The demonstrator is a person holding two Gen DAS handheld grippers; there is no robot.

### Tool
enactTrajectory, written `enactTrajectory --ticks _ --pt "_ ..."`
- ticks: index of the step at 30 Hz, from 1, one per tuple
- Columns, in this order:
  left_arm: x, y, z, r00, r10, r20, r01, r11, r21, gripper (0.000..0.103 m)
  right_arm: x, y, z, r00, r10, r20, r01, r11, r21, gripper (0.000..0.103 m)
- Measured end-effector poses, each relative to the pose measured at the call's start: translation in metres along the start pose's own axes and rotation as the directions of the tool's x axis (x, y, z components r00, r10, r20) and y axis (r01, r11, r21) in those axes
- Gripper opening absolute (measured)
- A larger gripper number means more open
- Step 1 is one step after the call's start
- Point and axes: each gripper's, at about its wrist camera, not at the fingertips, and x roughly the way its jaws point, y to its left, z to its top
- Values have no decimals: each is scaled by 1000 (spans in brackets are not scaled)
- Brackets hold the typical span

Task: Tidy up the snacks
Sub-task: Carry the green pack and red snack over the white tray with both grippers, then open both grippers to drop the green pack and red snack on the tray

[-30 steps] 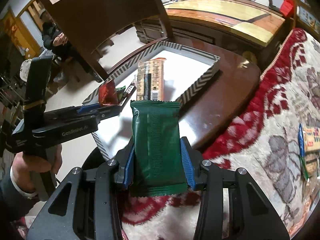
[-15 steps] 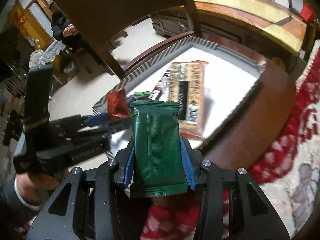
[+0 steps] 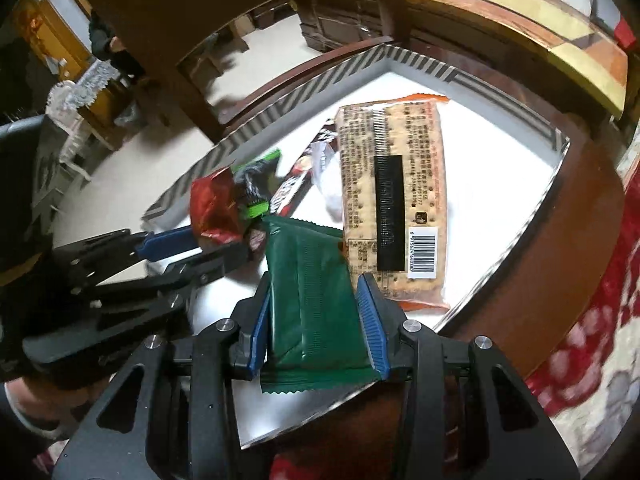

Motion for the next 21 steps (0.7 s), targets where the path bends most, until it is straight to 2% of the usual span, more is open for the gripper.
enactTrajectory --ticks 3,11,14,16,21 --pt "4 -4 2 1000 -6 -4 6 1000 -1 44 -1 -4 3 999 -46 3 46 999 -9 40" --pt "-1 1 -4 1000 13 -4 -13 999 -31 50 -8 -8 -11 999 46 6 -46 998 49 40" --pt "-6 5 -8 1000 30 -5 -30 998 -52 60 -13 -1 -17 999 46 12 -46 998 38 40" --pt "-13 6 -9 999 45 13 -44 997 -60 71 -20 3 -22 998 56 24 -57 998 39 40" --pt "-33 1 -12 996 64 64 -61 997 -47 77 -39 5 -39 995 84 54 -87 994 59 40"
